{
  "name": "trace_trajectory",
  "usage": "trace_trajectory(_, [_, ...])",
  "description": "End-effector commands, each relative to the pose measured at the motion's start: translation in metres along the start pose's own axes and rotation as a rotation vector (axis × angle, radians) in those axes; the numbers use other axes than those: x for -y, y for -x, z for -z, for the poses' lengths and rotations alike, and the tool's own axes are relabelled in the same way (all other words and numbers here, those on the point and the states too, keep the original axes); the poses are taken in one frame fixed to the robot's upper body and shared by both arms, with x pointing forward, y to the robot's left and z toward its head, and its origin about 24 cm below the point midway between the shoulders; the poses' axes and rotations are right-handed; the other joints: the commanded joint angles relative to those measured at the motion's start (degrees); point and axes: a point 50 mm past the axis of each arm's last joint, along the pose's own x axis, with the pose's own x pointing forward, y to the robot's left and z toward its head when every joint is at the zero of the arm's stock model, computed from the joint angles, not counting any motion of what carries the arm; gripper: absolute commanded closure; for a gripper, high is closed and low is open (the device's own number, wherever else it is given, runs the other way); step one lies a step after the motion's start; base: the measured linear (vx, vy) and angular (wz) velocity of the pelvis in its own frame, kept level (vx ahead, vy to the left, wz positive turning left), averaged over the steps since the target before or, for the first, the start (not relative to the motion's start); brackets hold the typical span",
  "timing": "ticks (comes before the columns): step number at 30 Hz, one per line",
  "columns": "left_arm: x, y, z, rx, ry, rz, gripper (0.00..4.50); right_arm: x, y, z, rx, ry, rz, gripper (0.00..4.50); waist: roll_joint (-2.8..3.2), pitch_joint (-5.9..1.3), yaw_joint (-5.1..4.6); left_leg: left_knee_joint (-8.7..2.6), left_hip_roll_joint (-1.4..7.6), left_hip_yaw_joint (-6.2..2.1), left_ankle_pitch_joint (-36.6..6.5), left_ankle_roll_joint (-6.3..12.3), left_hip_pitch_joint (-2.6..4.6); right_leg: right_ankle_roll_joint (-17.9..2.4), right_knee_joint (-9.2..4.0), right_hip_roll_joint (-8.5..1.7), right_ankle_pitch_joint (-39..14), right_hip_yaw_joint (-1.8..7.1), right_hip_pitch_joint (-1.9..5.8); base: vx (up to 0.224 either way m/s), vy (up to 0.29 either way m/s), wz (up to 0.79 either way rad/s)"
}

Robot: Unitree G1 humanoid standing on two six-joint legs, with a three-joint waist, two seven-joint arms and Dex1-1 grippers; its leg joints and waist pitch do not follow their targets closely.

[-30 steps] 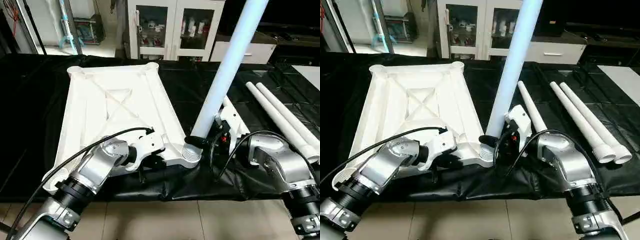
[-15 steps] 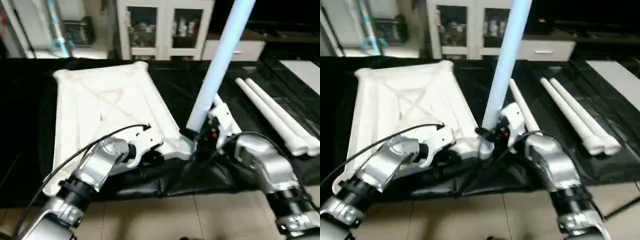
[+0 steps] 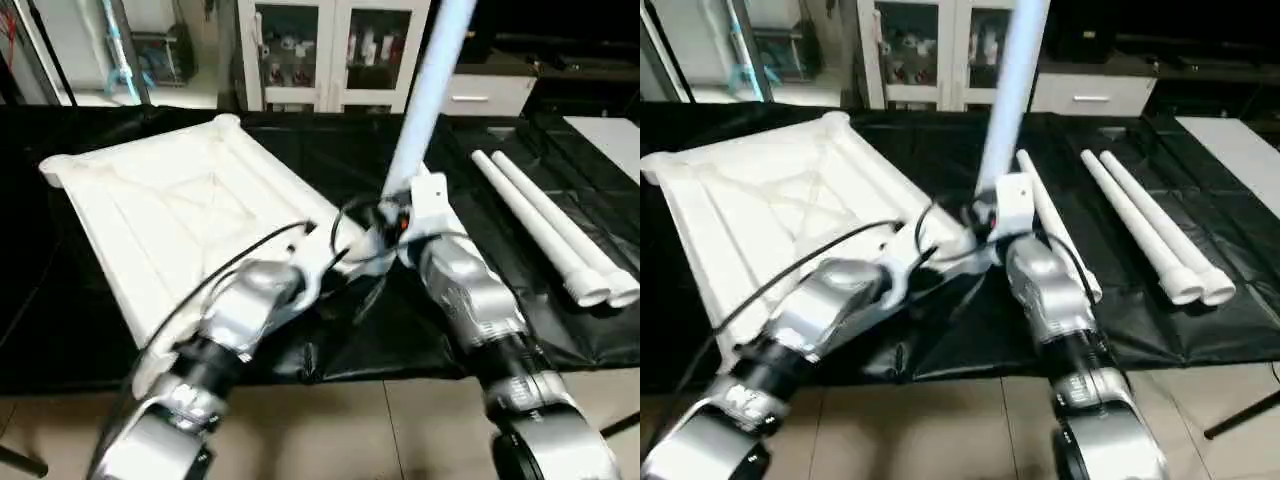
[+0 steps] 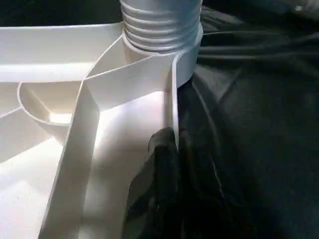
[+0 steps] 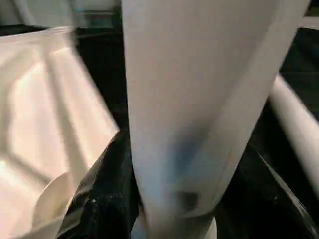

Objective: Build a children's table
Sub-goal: Insert table leg to table base

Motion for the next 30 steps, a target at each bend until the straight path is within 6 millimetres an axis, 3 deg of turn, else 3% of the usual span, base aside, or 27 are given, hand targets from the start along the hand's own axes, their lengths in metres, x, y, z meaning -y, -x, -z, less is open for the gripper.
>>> trace_trajectory(1, [0.001, 0.005, -0.019, 0.062, -0.019, 0.001, 4.50, 0.046, 0.016, 0.074, -0.323, 0.041, 0.259, 2.66, 0.44, -2.01, 0.02, -5.33, 3.11, -1.00, -16.4, -0.80, -0.67, -8.9, -5.51, -4.12, -18.6, 2.97, 1.67, 0.000, 0.000, 0.00])
trace_trajectory(5, [0.001, 0.005, -0.021, 0.064, 0.013, -0.029, 4.50, 0.043, 0.014, 0.075, -0.329, 0.047, 0.293, 2.66, 0.03, -2.38, 0.09, -5.13, 3.12, -0.66, -12.5, 0.56, -0.88, -10.5, -4.94, -4.18, -12.0, 3.01, 2.11, 0.000, 0.000, 0.00])
trace_trajectory(11, [0.001, 0.006, -0.017, 0.055, 0.026, -0.024, 4.50, 0.038, 0.010, 0.074, -0.319, 0.038, 0.286, 2.66, -0.23, -2.42, 0.13, -5.04, 3.22, -0.27, -11.3, 1.50, -0.73, -11.1, -4.84, -4.11, -10.5, 3.00, 2.15, 0.000, 0.000, 0.00])
trace_trajectory(16, [0.005, 0.006, -0.013, 0.056, 0.023, 0.007, 4.50, 0.028, 0.004, 0.059, -0.218, 0.012, 0.208, 2.66, -0.03, -2.23, -0.09, -5.25, 3.32, -0.29, -14.7, 0.58, -0.64, -9.9, -5.30, -4.13, -15.6, 3.01, 1.76, 0.000, 0.000, 0.00])
trace_trajectory(21, [0.006, 0.006, -0.012, 0.064, 0.033, 0.018, 4.50, 0.023, 0.001, 0.053, -0.176, 0.030, 0.155, 2.66, -0.07, -2.44, -0.14, -5.06, 3.29, -0.08, -11.1, 1.52, -1.01, -11.5, -4.67, -3.96, -9.4, 3.02, 2.08, 0.000, 0.000, 0.00])
trace_trajectory(22, [0.006, 0.006, -0.012, 0.066, 0.036, 0.021, 4.50, 0.022, 0.001, 0.052, -0.171, 0.033, 0.144, 2.31, -0.08, -2.43, -0.12, -4.99, 3.28, 0.04, -11.2, 1.79, -0.88, -11.7, -4.71, -3.94, -9.2, 3.04, 2.01, 0.000, 0.000, 0.00])
trace_trajectory(24, [0.004, 0.006, -0.011, 0.067, 0.039, 0.019, 4.50, 0.020, -0.001, 0.046, -0.143, 0.034, 0.109, 2.31, -0.08, -2.45, -0.10, -4.98, 3.28, 0.08, -11.3, 2.07, -0.87, -11.9, -4.73, -3.99, -9.7, 3.04, 2.07, 0.000, 0.000, 0.00])
trace_trajectory(25, [0.003, 0.007, -0.010, 0.067, 0.041, 0.018, 4.50, 0.019, -0.002, 0.043, -0.129, 0.036, 0.093, 2.08, -0.07, -2.47, -0.08, -4.92, 3.29, 0.13, -11.2, 2.15, -0.81, -12.1, -4.74, -3.99, -9.6, 3.04, 2.01, 0.000, 0.000, 0.00])
trace_trajectory(28, [0.001, 0.007, -0.009, 0.067, 0.043, 0.017, 4.50, 0.018, -0.002, 0.038, -0.106, 0.050, 0.069, 1.86, 0.16, -2.76, 0.28, -4.57, 3.37, 0.35, -8.0, 2.68, -0.56, -13.6, -4.30, -3.97, -5.3, 3.08, 2.00, 0.000, 0.000, 0.00])
trace_trajectory(30, [0.000, 0.008, -0.007, 0.065, 0.043, 0.016, 4.50, 0.016, -0.002, 0.032, -0.078, 0.062, 0.023, 1.60, 0.05, -3.15, 0.74, -3.98, 3.25, 0.52, -0.4, 5.29, -0.86, -16.0, -2.95, -3.85, 6.0, 3.08, 2.63, 0.000, 0.000, 0.00])
